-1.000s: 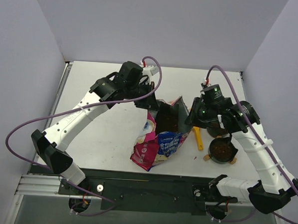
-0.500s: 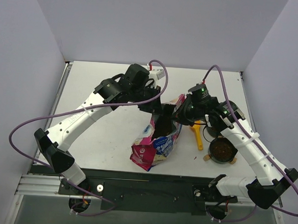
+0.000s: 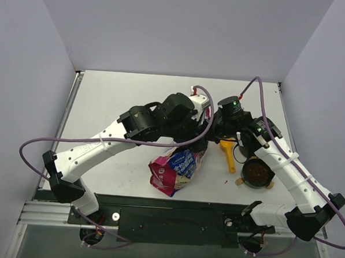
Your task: Serve the pet food
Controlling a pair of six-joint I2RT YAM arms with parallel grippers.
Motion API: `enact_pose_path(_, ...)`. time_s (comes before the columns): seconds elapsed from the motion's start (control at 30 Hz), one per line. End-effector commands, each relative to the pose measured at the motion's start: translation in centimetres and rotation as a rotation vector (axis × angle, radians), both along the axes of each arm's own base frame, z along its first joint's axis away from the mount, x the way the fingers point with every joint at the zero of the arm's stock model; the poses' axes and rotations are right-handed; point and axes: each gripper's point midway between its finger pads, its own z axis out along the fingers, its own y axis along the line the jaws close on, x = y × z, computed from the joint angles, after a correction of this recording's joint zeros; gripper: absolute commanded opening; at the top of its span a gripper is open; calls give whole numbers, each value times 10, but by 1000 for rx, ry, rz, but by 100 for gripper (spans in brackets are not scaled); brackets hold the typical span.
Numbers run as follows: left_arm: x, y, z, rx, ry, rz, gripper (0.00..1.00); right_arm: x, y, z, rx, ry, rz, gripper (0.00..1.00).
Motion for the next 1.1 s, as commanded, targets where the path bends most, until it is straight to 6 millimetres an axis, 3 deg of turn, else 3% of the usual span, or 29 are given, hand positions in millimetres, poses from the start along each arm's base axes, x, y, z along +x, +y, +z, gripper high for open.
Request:
enact_pose_path(0.0,13,17,20,59,-183,101,77,18,9,44,133,-116,-50,0)
enact_pose_path(0.07,17,23,16,105,-228,137,75,18,6,44,133,-118,-62,0)
enact_pose_path(0.13,22,30,12,143,-256,181,65,18,5,44,129,-121,-57,0)
enact_pose_path(0.33,28,34,0,186,-277,207,61,13,9,39,111,-128,15,0)
enact_pose_path(0.37,29,32,-2,192,-276,208,56,11,10,40,102,-142,42,0)
enact_pose_path(0.4,29,32,-3,194,-273,208,39,9,11,43,102,-156,73,0)
enact_pose_path(0.47,31,28,-6,203,-271,203,23,5,6,45,68,-188,149,1)
enact_pose_path(0.53,31,30,-7,221,-266,208,21,2,-5,44,18,-233,267,16)
enact_pose_path(0.63,32,33,-9,242,-264,204,21,1,-30,53,-63,-327,405,27)
enact_pose_path(0.67,30,33,-10,244,-257,198,20,-3,-48,54,-177,-374,445,38)
enact_pose_path(0.73,30,35,-13,239,-234,192,7,-4,-66,54,-294,-423,481,56)
enact_pose_path(0.8,30,37,-16,225,-197,189,0,0,-72,53,-329,-448,513,60)
enact_pose_path(0.9,30,40,-22,190,-127,164,0,17,-69,59,-343,-547,531,63)
enact_pose_path(0.97,31,45,-20,155,-105,158,0,31,-57,48,-296,-640,549,66)
enact_pose_path(1.03,34,47,-16,110,-86,140,0,40,-46,78,-256,-840,542,69)
enact_pose_path(1.07,38,51,-14,103,-81,152,0,40,-43,69,-234,-852,548,70)
